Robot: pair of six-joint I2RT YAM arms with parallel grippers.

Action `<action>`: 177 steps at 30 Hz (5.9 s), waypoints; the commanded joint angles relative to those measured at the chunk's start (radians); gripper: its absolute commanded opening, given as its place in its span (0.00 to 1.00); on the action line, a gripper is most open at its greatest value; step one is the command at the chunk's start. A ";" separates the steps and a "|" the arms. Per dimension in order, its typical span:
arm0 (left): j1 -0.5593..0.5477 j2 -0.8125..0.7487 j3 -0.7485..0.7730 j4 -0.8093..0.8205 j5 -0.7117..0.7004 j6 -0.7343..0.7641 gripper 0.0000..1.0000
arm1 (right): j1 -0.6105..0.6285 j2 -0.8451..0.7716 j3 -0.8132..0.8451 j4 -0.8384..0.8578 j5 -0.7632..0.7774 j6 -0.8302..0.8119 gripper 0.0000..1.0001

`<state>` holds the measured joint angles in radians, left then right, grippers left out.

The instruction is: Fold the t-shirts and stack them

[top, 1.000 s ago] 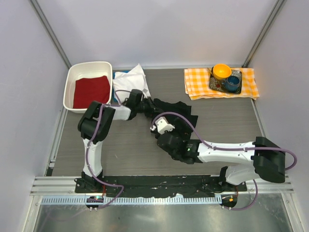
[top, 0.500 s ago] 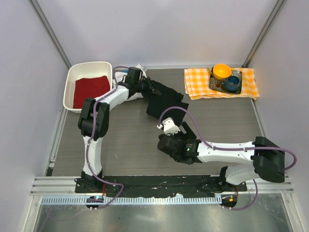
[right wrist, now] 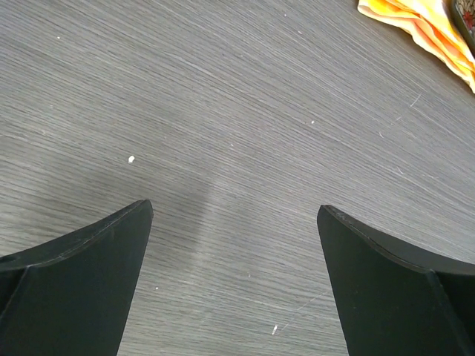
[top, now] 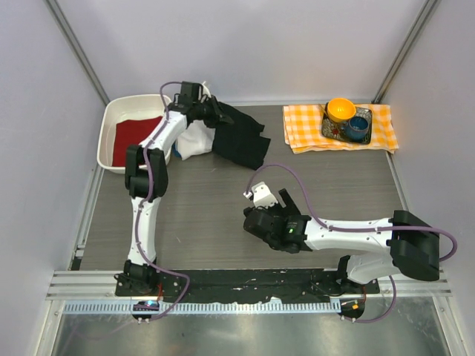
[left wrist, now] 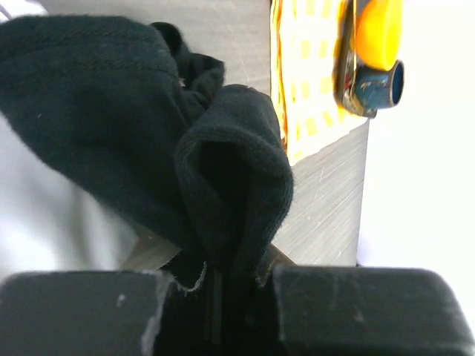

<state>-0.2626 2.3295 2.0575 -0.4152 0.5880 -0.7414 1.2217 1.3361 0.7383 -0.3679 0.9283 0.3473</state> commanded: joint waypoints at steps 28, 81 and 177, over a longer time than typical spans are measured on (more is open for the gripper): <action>0.387 -0.157 -0.125 0.355 0.190 -0.161 0.00 | 0.004 0.026 0.035 0.076 -0.078 0.012 0.99; 0.388 -0.807 -0.567 -0.194 -0.427 0.047 1.00 | -0.484 0.780 1.161 0.275 -0.883 -0.041 1.00; 0.072 -1.208 -1.145 0.176 -0.383 -0.012 1.00 | -0.640 1.346 1.562 0.723 -0.801 0.064 0.99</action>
<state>-0.1860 1.1557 0.9123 -0.2592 0.2092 -0.7822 0.6052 2.7564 2.3707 0.2119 0.0837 0.4461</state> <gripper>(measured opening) 0.996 0.995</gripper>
